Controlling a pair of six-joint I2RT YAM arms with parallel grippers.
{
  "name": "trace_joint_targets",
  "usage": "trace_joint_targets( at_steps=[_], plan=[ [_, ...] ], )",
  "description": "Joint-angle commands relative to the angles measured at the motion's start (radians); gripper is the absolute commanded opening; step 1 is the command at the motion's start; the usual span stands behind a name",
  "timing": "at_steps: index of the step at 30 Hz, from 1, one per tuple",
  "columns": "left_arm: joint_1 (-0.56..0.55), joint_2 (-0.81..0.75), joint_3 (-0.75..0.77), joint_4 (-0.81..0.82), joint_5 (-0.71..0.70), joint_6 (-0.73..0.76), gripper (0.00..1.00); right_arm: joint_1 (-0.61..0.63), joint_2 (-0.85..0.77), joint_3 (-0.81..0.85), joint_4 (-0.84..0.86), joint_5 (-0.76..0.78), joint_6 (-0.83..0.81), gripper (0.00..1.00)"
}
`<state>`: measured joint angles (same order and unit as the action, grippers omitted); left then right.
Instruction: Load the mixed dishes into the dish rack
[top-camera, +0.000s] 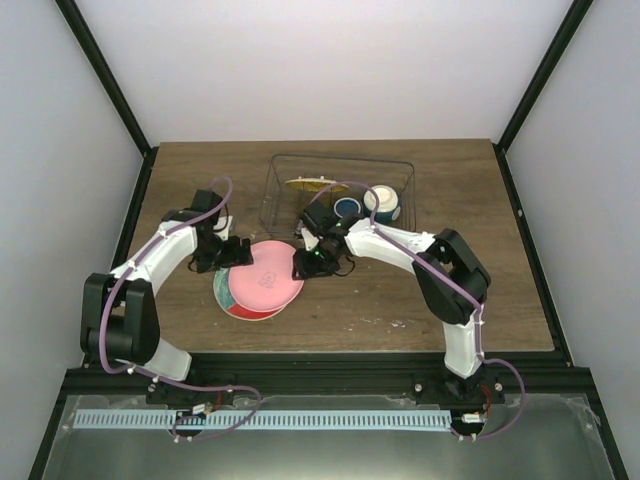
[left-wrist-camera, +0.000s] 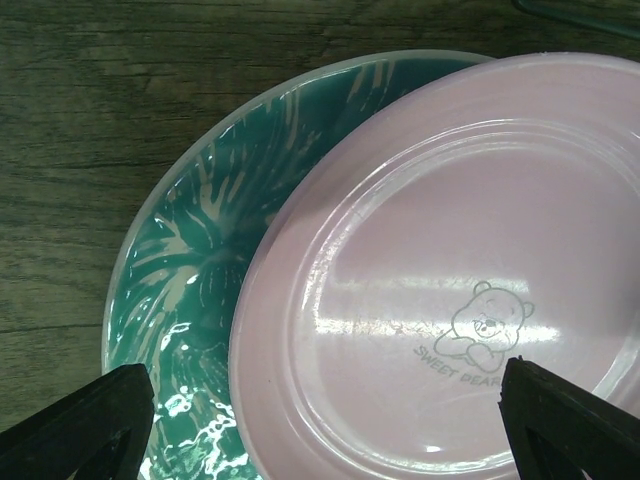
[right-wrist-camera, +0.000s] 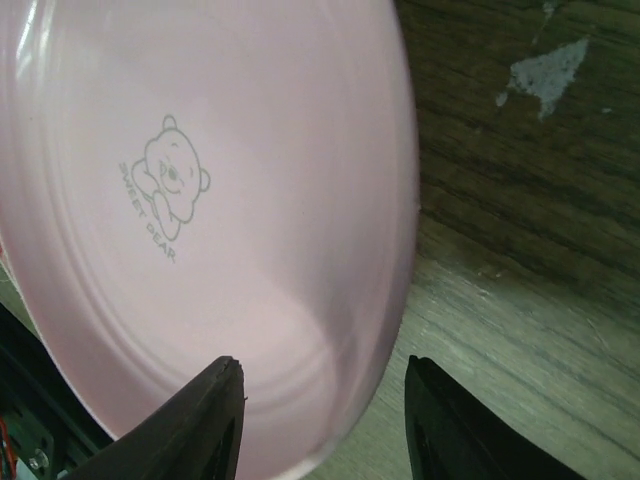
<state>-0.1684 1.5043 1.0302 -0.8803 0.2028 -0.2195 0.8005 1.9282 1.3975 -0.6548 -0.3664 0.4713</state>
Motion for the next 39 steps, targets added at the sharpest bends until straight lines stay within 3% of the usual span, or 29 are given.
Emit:
trace_joint_targets(
  at_steps=[1, 5, 12, 16, 25, 29, 35, 39],
  plan=[
    [-0.006, -0.013, -0.007, -0.006, -0.008, 0.015, 0.96, 0.005, 0.048, 0.019, 0.068, 0.014, 0.009, 0.44],
    [-0.007, -0.009, -0.004, -0.01, -0.011, 0.019, 0.96, 0.009, 0.072, 0.03, 0.074, 0.022, 0.004, 0.38],
    [-0.009, -0.011, -0.008, -0.005, -0.013, 0.017, 0.96, 0.009, 0.058, 0.039, 0.063, 0.063, -0.009, 0.17],
    [-0.01, -0.01, -0.008, -0.003, -0.011, 0.019, 0.96, 0.011, 0.044, 0.069, 0.001, 0.104, -0.019, 0.1],
    [-0.007, -0.011, 0.013, -0.018, -0.037, 0.03, 0.96, 0.027, -0.076, 0.075, -0.188, 0.186, -0.046, 0.06],
    [-0.004, -0.031, 0.035, -0.022, -0.046, 0.016, 0.96, 0.031, -0.137, 0.141, -0.347, 0.227, -0.098, 0.06],
    [0.005, -0.035, 0.086, -0.034, -0.046, 0.009, 0.96, 0.03, -0.206, 0.366, -0.548, 0.457, -0.194, 0.05],
    [0.007, -0.028, 0.095, -0.032, -0.046, 0.006, 0.96, 0.029, -0.23, 0.454, -0.51, 0.669, -0.337, 0.01]
  ],
)
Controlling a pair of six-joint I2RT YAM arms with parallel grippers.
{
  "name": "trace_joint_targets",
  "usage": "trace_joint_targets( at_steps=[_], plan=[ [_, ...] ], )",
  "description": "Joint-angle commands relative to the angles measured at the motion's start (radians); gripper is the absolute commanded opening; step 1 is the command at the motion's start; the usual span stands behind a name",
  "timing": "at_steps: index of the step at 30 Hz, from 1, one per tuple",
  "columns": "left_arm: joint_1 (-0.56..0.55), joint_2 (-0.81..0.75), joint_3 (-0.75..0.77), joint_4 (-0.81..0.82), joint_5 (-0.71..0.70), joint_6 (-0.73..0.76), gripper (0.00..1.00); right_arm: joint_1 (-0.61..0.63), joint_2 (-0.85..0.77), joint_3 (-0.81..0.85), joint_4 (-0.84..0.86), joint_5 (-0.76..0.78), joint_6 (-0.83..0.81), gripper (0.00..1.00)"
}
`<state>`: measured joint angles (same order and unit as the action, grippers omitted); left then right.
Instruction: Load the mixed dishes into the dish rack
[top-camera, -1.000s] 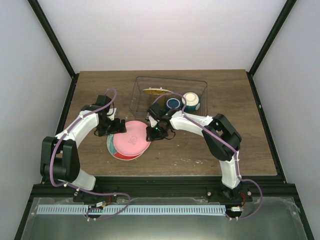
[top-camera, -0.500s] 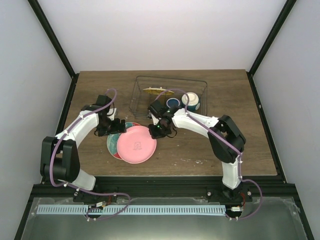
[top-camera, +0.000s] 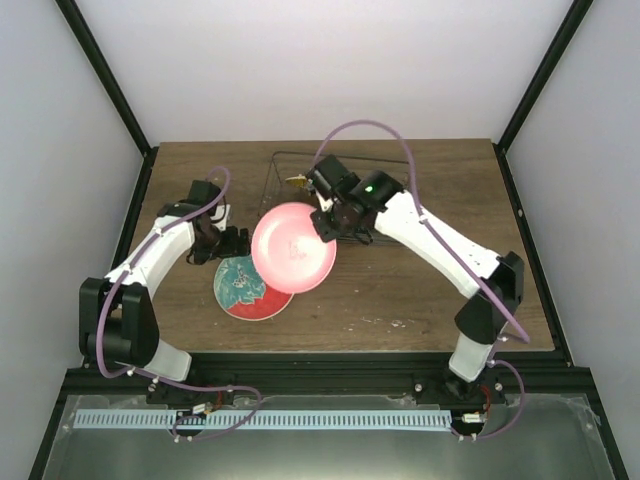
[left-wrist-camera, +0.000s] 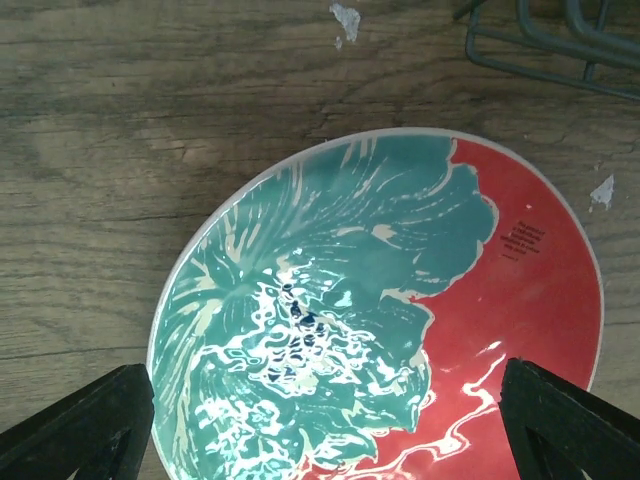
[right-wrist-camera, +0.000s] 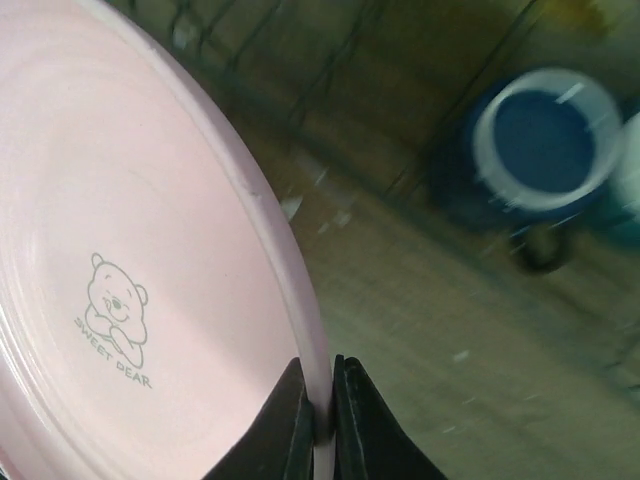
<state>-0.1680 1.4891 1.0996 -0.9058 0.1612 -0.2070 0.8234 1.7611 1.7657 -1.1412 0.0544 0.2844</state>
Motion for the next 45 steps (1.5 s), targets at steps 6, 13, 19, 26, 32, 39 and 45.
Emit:
trace_joint_targets(
  at_steps=[6, 13, 19, 26, 32, 39, 45],
  plan=[
    [0.009, -0.027, 0.015, -0.007, -0.014, -0.01, 0.96, -0.009, -0.167, -0.112, 0.464, 0.556, -0.542, 0.01],
    [0.017, -0.033, 0.005, -0.002, -0.017, -0.015, 0.96, -0.085, -0.317, -0.491, 1.285, 0.476, -0.97, 0.01],
    [0.016, -0.029, 0.006, -0.005, -0.021, -0.022, 0.96, -0.115, -0.285, -0.523, 1.499, 0.393, -1.115, 0.01],
    [0.018, -0.018, -0.002, 0.001, -0.022, -0.03, 0.96, -0.154, -0.235, -0.534, 1.554, 0.289, -1.153, 0.01],
    [0.018, -0.014, -0.001, 0.0, -0.028, -0.035, 0.96, -0.156, -0.201, -0.571, 1.597, 0.241, -1.191, 0.01],
    [0.018, -0.008, -0.001, 0.001, -0.03, -0.044, 0.96, -0.156, -0.175, -0.58, 1.605, 0.239, -1.187, 0.01],
    [0.018, 0.001, 0.005, -0.003, -0.035, -0.043, 0.96, -0.156, -0.138, -0.615, 1.663, 0.261, -1.204, 0.01]
  ],
)
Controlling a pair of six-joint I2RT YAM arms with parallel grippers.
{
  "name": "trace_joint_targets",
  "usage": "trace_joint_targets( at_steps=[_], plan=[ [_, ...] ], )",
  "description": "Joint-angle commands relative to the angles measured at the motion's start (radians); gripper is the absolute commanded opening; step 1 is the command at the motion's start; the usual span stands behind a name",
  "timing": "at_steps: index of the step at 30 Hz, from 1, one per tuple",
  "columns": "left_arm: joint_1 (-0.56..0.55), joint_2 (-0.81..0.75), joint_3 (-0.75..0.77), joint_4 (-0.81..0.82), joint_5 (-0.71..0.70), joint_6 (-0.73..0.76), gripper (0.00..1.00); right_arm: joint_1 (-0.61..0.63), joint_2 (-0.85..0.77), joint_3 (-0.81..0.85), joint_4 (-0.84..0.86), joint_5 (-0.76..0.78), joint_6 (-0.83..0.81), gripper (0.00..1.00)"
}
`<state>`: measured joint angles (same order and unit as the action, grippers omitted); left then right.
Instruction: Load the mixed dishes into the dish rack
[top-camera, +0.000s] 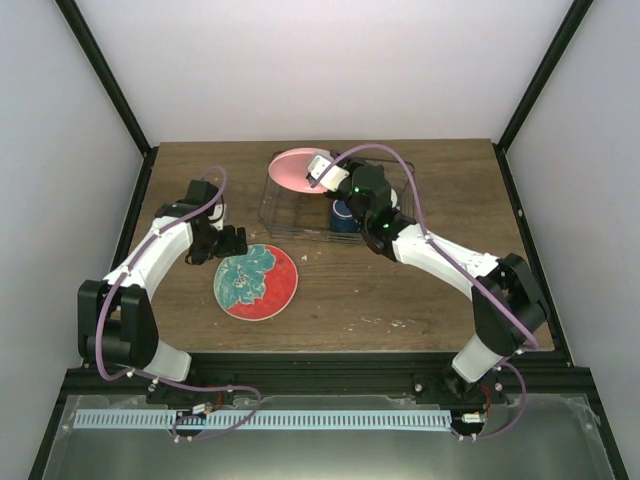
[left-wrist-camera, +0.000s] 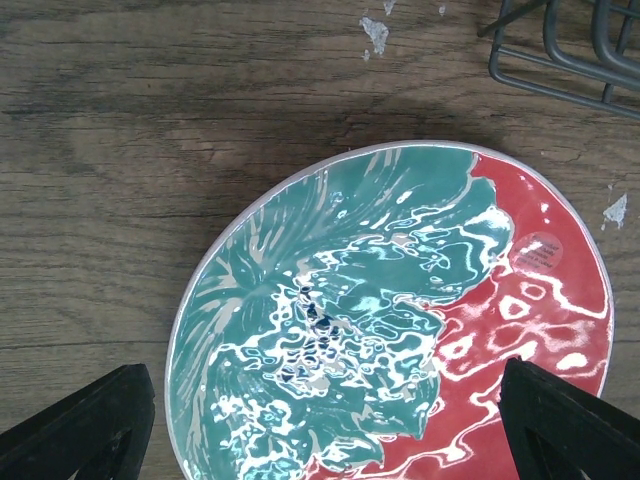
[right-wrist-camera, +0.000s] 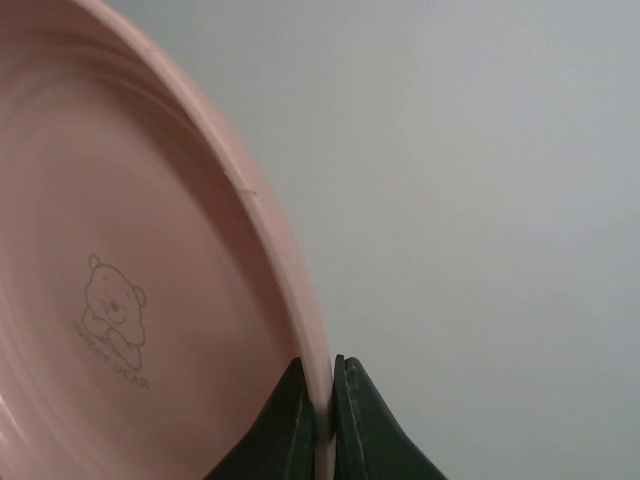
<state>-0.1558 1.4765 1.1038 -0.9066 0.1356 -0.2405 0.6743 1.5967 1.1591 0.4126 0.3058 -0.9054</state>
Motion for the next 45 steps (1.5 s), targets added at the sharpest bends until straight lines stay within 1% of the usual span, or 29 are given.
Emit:
trace_joint_targets(
  at_steps=[1, 12, 18, 23, 29, 37, 40, 42, 45],
  plan=[
    [0.006, 0.014, 0.002, -0.004, -0.01, -0.01, 0.96, -0.007, 0.035, -0.018, 0.133, 0.017, -0.023, 0.01],
    [0.006, 0.028, 0.009, -0.012, -0.018, -0.018, 0.96, -0.014, 0.161, -0.1, 0.447, 0.07, -0.169, 0.01],
    [0.007, 0.04, 0.015, -0.017, -0.019, -0.017, 0.96, -0.017, 0.192, -0.072, 0.469, 0.068, -0.193, 0.01],
    [0.007, 0.05, 0.021, -0.016, -0.018, -0.018, 0.96, -0.024, 0.199, -0.061, 0.455, 0.061, -0.203, 0.01],
    [0.007, 0.061, 0.028, -0.015, -0.016, -0.011, 0.96, -0.024, 0.197, -0.067, 0.412, 0.064, -0.175, 0.01],
    [0.006, 0.071, 0.036, -0.012, -0.01, -0.009, 0.96, -0.019, 0.165, -0.079, 0.263, 0.069, -0.098, 0.01],
    [0.007, 0.068, 0.036, -0.011, -0.009, -0.009, 0.96, -0.014, 0.145, -0.105, 0.247, 0.074, -0.07, 0.01],
    [0.007, 0.071, 0.036, -0.01, -0.006, -0.008, 0.96, -0.009, 0.143, -0.117, 0.239, 0.087, -0.058, 0.03],
    [0.008, 0.072, 0.037, -0.011, -0.005, -0.005, 0.96, 0.005, 0.145, -0.124, 0.224, 0.104, -0.052, 0.13]
  ],
)
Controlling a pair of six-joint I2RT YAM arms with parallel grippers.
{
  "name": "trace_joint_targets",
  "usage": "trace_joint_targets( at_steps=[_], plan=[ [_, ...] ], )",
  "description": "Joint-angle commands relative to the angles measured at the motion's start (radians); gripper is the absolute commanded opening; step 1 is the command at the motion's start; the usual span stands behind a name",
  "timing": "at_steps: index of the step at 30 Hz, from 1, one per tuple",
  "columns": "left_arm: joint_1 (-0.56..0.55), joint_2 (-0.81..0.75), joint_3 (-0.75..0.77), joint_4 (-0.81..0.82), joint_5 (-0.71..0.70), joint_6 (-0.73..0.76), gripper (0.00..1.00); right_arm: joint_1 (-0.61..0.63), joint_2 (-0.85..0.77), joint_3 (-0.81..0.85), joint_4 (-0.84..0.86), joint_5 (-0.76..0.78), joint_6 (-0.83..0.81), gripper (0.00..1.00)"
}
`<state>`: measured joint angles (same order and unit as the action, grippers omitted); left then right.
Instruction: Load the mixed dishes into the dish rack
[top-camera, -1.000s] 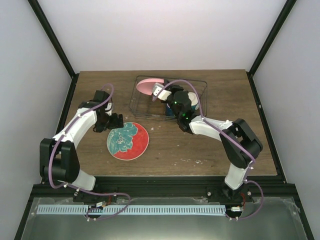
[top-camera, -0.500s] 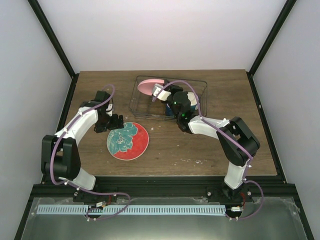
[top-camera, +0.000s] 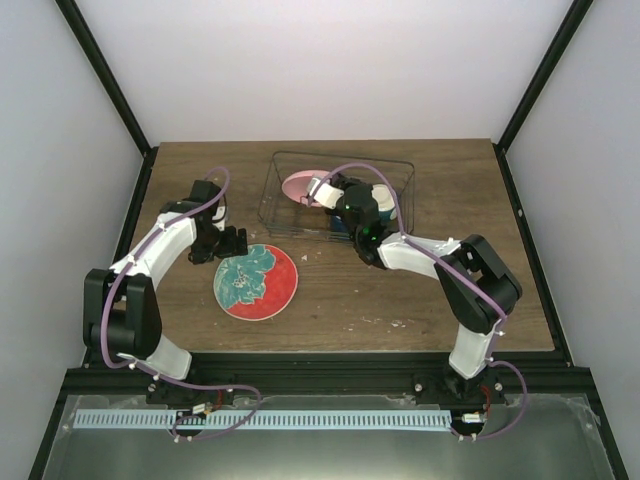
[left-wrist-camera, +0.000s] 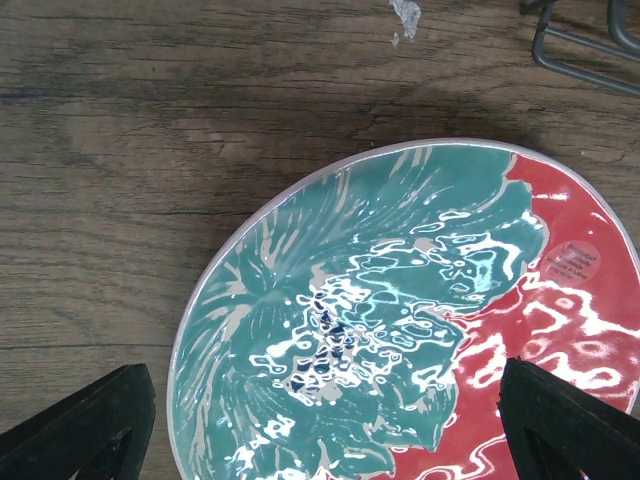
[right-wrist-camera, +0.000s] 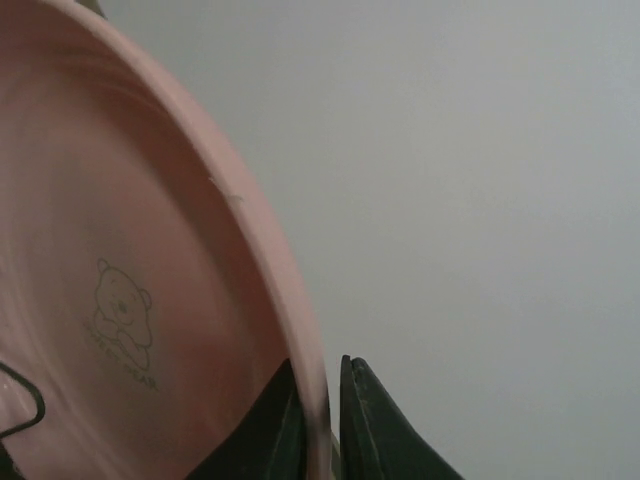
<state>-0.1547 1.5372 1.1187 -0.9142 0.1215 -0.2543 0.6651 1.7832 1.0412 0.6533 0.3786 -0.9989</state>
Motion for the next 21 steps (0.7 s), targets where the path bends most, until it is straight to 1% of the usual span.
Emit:
trace_joint_targets(
  at_steps=[1, 5, 8, 11, 13, 15, 17, 19, 21],
  plan=[
    [0.006, 0.011, 0.024, -0.004, 0.009, 0.008, 0.96, 0.02, -0.044, -0.006, -0.027, 0.031, 0.046, 0.17],
    [0.006, 0.009, 0.017, -0.01, 0.007, 0.008, 0.96, 0.036, -0.063, 0.004, -0.073, 0.029, 0.078, 0.37],
    [0.007, 0.003, -0.005, -0.018, -0.009, -0.006, 0.96, 0.051, -0.084, 0.014, -0.104, 0.035, 0.091, 0.48],
    [0.009, 0.006, -0.026, -0.037, -0.056, -0.03, 0.95, 0.07, -0.113, 0.038, -0.157, 0.05, 0.099, 0.61],
    [0.013, 0.003, -0.036, -0.048, -0.088, -0.043, 0.96, 0.089, -0.136, 0.062, -0.201, 0.067, 0.108, 0.64],
    [0.017, -0.002, -0.044, -0.058, -0.117, -0.055, 0.96, 0.11, -0.166, 0.086, -0.251, 0.086, 0.133, 0.65],
    [0.018, -0.004, -0.045, -0.066, -0.13, -0.059, 0.96, 0.128, -0.195, 0.132, -0.352, 0.104, 0.194, 0.65],
    [0.02, -0.007, -0.049, -0.073, -0.141, -0.062, 0.96, 0.139, -0.222, 0.196, -0.481, 0.117, 0.313, 0.65],
    [0.023, -0.011, -0.056, -0.076, -0.15, -0.065, 0.96, 0.14, -0.242, 0.284, -0.67, 0.09, 0.522, 0.66]
  ],
)
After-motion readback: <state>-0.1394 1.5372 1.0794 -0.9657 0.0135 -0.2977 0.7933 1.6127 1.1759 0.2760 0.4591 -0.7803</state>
